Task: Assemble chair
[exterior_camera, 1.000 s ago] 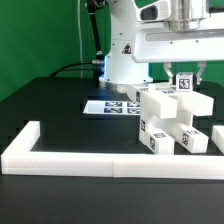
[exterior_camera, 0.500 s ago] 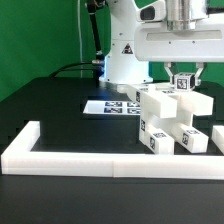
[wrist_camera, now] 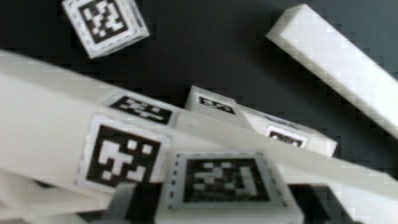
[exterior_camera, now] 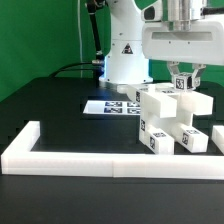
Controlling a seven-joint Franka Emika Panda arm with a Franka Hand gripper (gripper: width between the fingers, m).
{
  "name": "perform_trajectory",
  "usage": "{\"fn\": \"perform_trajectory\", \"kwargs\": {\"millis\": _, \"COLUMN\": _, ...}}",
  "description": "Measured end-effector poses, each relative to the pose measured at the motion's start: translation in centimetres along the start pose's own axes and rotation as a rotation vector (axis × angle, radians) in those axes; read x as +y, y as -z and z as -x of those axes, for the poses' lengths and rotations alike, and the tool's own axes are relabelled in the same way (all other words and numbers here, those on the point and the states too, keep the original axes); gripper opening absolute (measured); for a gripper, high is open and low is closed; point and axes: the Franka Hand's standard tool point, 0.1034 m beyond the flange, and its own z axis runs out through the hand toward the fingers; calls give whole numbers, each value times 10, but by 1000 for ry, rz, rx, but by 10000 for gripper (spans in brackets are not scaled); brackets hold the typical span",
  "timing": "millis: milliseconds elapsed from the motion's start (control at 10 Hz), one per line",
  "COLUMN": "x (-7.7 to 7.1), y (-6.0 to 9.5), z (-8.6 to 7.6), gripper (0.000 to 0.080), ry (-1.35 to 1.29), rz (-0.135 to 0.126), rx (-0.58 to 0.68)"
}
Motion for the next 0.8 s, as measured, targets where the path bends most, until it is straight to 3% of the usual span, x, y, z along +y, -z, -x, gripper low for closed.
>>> {"fn": "perform_trajectory", "kwargs": {"millis": 800, "x": -1, "y": 0, "z": 2, "gripper": 272, "ry": -483, "rz": -2, "rx": -4}}
